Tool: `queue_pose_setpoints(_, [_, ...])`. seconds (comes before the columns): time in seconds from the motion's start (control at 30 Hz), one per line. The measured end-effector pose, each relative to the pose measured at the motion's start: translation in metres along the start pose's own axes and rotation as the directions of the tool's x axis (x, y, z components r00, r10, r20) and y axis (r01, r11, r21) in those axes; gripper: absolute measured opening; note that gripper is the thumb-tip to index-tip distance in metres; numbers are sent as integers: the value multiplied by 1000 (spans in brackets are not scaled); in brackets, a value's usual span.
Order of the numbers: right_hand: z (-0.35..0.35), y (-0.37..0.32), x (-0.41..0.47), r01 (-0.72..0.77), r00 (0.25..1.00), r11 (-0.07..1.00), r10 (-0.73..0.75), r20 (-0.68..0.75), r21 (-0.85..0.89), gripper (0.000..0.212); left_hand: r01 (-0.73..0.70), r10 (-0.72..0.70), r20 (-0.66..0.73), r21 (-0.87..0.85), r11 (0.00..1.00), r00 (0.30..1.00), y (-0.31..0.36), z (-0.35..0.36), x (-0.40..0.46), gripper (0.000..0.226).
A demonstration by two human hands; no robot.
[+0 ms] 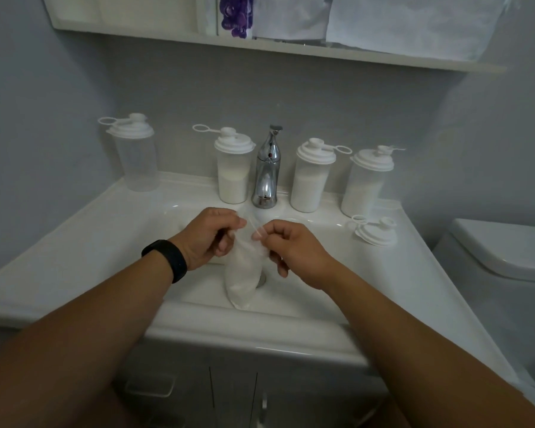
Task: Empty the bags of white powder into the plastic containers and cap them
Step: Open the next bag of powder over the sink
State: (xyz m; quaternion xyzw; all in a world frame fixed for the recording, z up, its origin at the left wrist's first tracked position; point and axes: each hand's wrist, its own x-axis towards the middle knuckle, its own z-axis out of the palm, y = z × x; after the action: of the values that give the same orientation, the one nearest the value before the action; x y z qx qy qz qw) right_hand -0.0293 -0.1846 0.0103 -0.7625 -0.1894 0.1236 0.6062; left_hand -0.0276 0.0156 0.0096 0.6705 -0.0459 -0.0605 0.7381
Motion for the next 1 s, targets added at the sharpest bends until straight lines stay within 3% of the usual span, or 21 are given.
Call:
queue_pose_setpoints(0.1, [1, -3, 0, 37, 999, 999, -37, -22, -23, 14, -63, 66, -126, 24, 998, 990, -1, -4, 0, 30])
queue_pose_setpoints(0.2, [3, -8, -3, 71, 997, 997, -71, -10, -27, 15, -68, 119, -134, 335, 940, 984, -5, -15, 5, 17])
queue_pose_setpoints(0.3, [1, -11, -5, 79, 997, 997, -79, -21, -7, 16, 63, -112, 34, 653, 755, 993, -10, -14, 1, 20])
queue_pose_setpoints(0.4, [-3, -12, -6, 77, 997, 997, -77, -21, 24, 17, 126, -456, 157, 838, 530, 876, -11, -3, -5, 36])
queue_pose_setpoints(0.47, [-4, -13, -7, 80, 997, 996, -80, -7, 47, 19, 105, -519, 180, 875, 472, 836, -13, -2, -8, 22])
queue_pose_setpoints(0.73, [-9, -18, -3, 105, 991, 955, -79, -104, 279, 22, 33, -486, 330, 801, 598, 809, -21, 5, -11, 53])
queue_pose_setpoints(1.0, [-27, -26, -3, 168, 986, 926, -157, -61, 338, 18, -39, -219, 359, 590, 806, 907, -19, 11, -10, 63])
